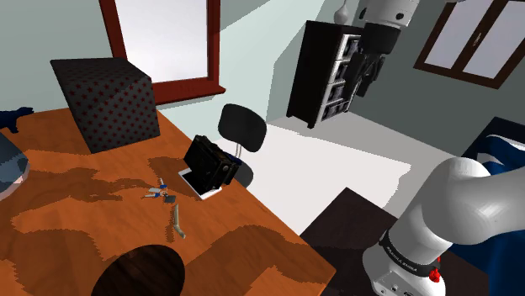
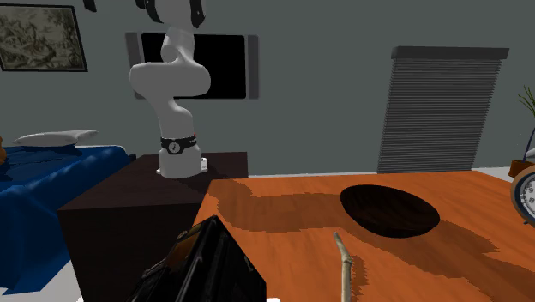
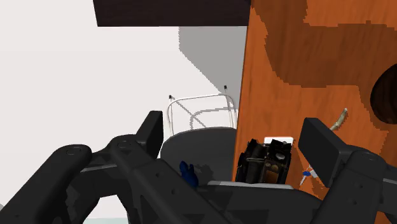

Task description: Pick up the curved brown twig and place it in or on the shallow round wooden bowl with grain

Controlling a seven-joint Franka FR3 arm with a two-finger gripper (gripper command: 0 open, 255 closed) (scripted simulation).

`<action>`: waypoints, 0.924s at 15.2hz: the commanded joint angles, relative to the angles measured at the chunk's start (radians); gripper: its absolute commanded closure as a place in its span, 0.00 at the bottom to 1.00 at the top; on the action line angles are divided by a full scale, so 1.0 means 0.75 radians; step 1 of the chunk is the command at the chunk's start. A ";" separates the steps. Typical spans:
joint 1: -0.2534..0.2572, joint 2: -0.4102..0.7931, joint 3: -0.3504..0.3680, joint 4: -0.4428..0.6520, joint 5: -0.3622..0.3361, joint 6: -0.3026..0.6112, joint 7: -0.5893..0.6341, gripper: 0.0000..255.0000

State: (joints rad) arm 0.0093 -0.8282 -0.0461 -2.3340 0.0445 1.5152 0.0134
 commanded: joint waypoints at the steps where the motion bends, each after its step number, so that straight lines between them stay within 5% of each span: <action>1: 0.000 0.000 0.000 0.000 0.000 0.000 0.000 0.00; 14: 0.097 0.255 0.302 -0.208 0.168 0.494 0.272 0.00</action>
State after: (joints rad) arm 0.0760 -0.6583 0.1619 -2.4784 0.1618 1.8493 0.2010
